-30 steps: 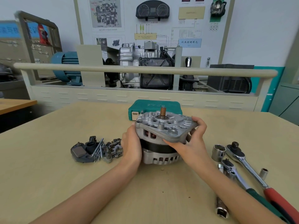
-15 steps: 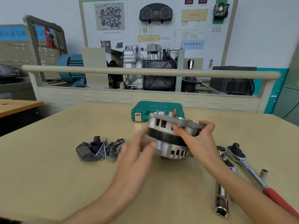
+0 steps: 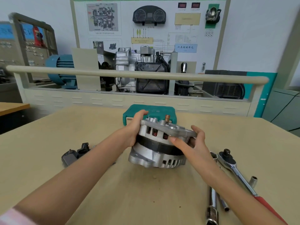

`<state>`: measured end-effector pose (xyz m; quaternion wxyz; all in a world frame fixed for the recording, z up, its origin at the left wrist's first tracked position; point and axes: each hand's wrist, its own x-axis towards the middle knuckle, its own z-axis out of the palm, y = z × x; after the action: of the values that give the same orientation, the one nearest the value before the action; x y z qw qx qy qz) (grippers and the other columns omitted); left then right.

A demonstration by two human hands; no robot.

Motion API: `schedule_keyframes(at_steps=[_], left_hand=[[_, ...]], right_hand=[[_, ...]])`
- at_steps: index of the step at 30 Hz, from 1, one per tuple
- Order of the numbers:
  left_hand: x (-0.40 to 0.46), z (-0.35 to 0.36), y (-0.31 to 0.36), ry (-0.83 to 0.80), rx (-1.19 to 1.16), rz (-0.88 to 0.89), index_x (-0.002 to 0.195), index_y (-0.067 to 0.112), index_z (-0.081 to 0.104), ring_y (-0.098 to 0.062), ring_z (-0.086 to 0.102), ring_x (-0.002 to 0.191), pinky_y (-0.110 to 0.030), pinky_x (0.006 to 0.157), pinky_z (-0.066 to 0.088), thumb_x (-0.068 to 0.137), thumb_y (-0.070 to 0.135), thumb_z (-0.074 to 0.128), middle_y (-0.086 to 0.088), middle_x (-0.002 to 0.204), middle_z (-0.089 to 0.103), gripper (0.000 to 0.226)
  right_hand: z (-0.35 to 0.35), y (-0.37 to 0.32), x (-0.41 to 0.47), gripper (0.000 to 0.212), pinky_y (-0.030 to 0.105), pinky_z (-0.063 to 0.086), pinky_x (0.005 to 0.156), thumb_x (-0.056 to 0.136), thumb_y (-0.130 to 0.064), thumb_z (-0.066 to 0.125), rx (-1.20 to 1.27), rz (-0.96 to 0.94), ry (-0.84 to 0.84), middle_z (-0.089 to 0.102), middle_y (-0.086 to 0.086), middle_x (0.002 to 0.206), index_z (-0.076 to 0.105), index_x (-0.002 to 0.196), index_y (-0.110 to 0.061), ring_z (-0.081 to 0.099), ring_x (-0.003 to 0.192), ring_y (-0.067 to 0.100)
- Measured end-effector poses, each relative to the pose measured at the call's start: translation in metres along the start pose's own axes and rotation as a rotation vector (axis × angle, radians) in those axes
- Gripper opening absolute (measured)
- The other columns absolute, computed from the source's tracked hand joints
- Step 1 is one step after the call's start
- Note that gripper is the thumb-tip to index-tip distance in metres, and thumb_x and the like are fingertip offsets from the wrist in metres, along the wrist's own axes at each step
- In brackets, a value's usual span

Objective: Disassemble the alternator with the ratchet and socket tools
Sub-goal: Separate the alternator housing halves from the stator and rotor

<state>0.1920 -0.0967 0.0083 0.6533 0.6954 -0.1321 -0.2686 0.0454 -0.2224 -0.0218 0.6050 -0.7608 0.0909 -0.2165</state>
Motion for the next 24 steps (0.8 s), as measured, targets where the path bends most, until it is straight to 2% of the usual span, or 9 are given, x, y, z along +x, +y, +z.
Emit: schedule_keyframes(at_steps=[2, 5, 7, 9, 12, 14, 16, 19, 24], left_hand=[[-0.001, 0.003, -0.004, 0.02, -0.035, 0.011, 0.072, 0.015, 0.058, -0.019, 0.057, 0.049, -0.022, 0.051, 0.044, 0.084, 0.054, 0.045, -0.005, 0.059, 0.061, 0.043], [-0.004, 0.002, -0.009, 0.031, -0.08, 0.021, 0.074, 0.014, 0.056, -0.021, 0.057, 0.049, -0.021, 0.048, 0.046, 0.086, 0.053, 0.041, -0.006, 0.063, 0.058, 0.044], [-0.007, -0.003, -0.008, 0.037, -0.121, 0.025, 0.08, 0.011, 0.055, -0.021, 0.057, 0.048, -0.025, 0.054, 0.046, 0.085, 0.051, 0.044, -0.005, 0.06, 0.059, 0.042], [-0.011, -0.008, -0.005, 0.033, -0.127, 0.003, 0.086, 0.009, 0.055, -0.02, 0.059, 0.045, -0.026, 0.054, 0.045, 0.084, 0.048, 0.048, -0.005, 0.055, 0.062, 0.04], [-0.019, -0.011, -0.004, 0.009, -0.134, -0.008, 0.089, 0.011, 0.058, -0.02, 0.061, 0.048, -0.024, 0.052, 0.048, 0.08, 0.044, 0.053, -0.004, 0.058, 0.065, 0.035], [-0.022, -0.01, -0.007, 0.019, -0.187, 0.01, 0.089, 0.011, 0.06, -0.021, 0.062, 0.057, -0.027, 0.062, 0.047, 0.079, 0.041, 0.056, -0.004, 0.065, 0.066, 0.032], [-0.027, -0.008, -0.009, 0.027, -0.24, 0.038, 0.082, 0.012, 0.064, -0.021, 0.064, 0.059, -0.028, 0.064, 0.048, 0.08, 0.035, 0.057, -0.004, 0.068, 0.069, 0.024], [-0.033, -0.005, -0.012, 0.016, -0.362, 0.034, 0.088, 0.011, 0.066, -0.023, 0.068, 0.065, -0.03, 0.062, 0.054, 0.084, 0.023, 0.054, -0.01, 0.079, 0.072, 0.018], [-0.037, -0.002, -0.007, 0.078, -0.44, 0.029, 0.112, 0.009, 0.062, -0.029, 0.068, 0.079, -0.034, 0.062, 0.052, 0.09, 0.012, 0.045, -0.014, 0.097, 0.071, 0.029]], right_hand=[[0.0, 0.0, -0.003, 0.127, 0.014, 0.036, 0.091, 0.055, -0.065, 0.075, 0.028, 0.004, -0.089, 0.031, -0.028, 0.122, -0.014, 0.143, -0.043, 0.042, 0.107, -0.009], [0.003, -0.001, -0.009, 0.128, 0.02, 0.026, 0.098, 0.052, -0.051, 0.068, 0.045, 0.007, -0.245, 0.021, -0.038, 0.123, -0.028, 0.136, -0.048, 0.036, 0.107, -0.017], [0.003, -0.003, -0.006, 0.125, 0.021, 0.034, 0.101, 0.05, -0.04, 0.062, 0.216, -0.006, -0.262, 0.027, -0.029, 0.137, -0.021, 0.144, -0.038, 0.041, 0.116, -0.012], [0.002, -0.005, -0.001, 0.115, 0.034, 0.036, 0.105, 0.049, -0.022, 0.051, 0.547, 0.0, -0.202, 0.034, -0.004, 0.148, -0.003, 0.15, -0.028, 0.041, 0.131, 0.015], [0.011, -0.017, -0.002, 0.091, 0.045, 0.028, 0.111, 0.071, -0.038, 0.05, 0.717, 0.033, -0.136, 0.038, 0.0, 0.148, 0.007, 0.15, -0.032, 0.041, 0.131, 0.021], [0.021, -0.019, 0.006, 0.079, 0.05, 0.041, 0.101, 0.084, -0.05, 0.051, 0.664, 0.127, -0.014, 0.05, 0.007, 0.138, 0.013, 0.15, -0.028, 0.056, 0.117, 0.026], [0.028, -0.023, 0.013, 0.066, 0.048, 0.056, 0.075, 0.088, -0.035, 0.058, 0.665, 0.217, 0.119, 0.063, 0.011, 0.119, 0.026, 0.144, -0.023, 0.069, 0.092, 0.029], [0.028, -0.027, 0.019, 0.028, 0.036, 0.055, 0.048, 0.091, -0.015, 0.056, 0.616, 0.282, 0.188, 0.073, 0.013, 0.087, 0.056, 0.119, -0.013, 0.071, 0.065, 0.028], [0.027, -0.029, 0.029, 0.023, 0.051, 0.056, 0.069, 0.089, -0.01, 0.054, 0.608, 0.39, 0.175, 0.071, 0.019, 0.091, 0.063, 0.11, -0.01, 0.069, 0.08, 0.038]])
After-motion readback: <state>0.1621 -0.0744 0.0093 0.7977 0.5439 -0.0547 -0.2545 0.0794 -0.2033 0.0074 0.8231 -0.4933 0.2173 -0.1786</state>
